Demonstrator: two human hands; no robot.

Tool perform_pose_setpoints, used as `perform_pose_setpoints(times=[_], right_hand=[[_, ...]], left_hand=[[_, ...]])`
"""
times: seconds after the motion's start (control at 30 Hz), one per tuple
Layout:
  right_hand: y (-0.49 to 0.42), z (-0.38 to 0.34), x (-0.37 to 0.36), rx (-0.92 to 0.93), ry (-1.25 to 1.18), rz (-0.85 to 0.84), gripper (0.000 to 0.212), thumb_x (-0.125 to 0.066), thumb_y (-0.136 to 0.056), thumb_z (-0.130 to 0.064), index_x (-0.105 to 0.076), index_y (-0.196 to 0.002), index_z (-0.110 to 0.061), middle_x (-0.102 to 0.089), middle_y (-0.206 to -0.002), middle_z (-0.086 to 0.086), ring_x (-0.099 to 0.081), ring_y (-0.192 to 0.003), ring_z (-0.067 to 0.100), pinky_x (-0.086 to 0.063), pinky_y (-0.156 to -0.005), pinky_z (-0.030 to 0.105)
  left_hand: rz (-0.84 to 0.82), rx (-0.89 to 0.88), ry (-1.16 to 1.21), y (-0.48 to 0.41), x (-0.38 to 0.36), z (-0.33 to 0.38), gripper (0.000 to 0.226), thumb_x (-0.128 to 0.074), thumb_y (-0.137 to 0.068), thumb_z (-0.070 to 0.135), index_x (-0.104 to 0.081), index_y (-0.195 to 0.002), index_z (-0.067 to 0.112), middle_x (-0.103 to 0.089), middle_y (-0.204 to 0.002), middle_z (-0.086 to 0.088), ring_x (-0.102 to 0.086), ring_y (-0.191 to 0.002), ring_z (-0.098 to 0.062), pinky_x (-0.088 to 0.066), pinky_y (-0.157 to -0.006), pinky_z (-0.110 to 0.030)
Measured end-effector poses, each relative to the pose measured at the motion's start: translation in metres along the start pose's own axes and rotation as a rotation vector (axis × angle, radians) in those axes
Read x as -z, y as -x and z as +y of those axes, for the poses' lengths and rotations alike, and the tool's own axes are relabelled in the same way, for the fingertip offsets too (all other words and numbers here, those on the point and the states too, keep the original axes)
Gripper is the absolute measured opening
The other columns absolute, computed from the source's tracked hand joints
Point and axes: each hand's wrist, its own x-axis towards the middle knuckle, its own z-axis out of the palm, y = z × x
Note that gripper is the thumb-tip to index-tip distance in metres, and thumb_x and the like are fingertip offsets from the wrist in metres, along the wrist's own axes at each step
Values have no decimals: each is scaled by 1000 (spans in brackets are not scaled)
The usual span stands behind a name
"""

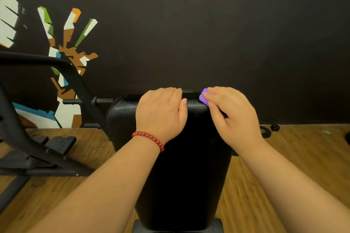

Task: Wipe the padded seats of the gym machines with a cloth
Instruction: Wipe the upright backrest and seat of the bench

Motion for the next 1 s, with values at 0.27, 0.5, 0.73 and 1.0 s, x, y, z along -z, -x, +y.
perform_pose_setpoints(times=[0.27, 0.5, 0.73, 1.0], right_hand=[[-46, 5, -1, -335, -22, -270, 19, -55, -96, -28, -72, -103, -32, -66, -105, -20, -58, -98, 0, -44, -82, 13], [22, -4, 0, -273, -159, 211, 27, -58, -95, -8, -67, -120, -15, -64, -121, -9, -56, -117, 6, -43, -103, 24], [-24, 3, 18, -597, -209, -80, 35, -44, -95, -14, -68, -117, -29, -52, -136, -13, -43, -120, -5, -29, -89, 7], [28, 1, 5, -835, -532, 294, 27, -44, -99, -16, -66, -109, -29, -65, -102, -18, -60, -57, 6, -47, -49, 18]], left_hand=[[-41, 27, -10, -1, 4, 4, 38, -39, -91, 29, -71, -100, 10, -71, -85, -3, -65, -73, -22, -50, -64, -37], [-62, 36, -5, -2, 6, 6, 38, -38, -91, 29, -70, -103, 11, -71, -87, -1, -66, -74, -20, -49, -64, -35], [-95, 59, -62, -4, 9, 11, 44, -34, -91, 31, -71, -103, 11, -71, -85, 0, -65, -70, -18, -47, -63, -33], [-132, -20, -22, -24, 7, 41, 44, -29, -88, 31, -67, -83, 11, -65, -73, -1, -62, -66, -22, -47, -61, -36]])
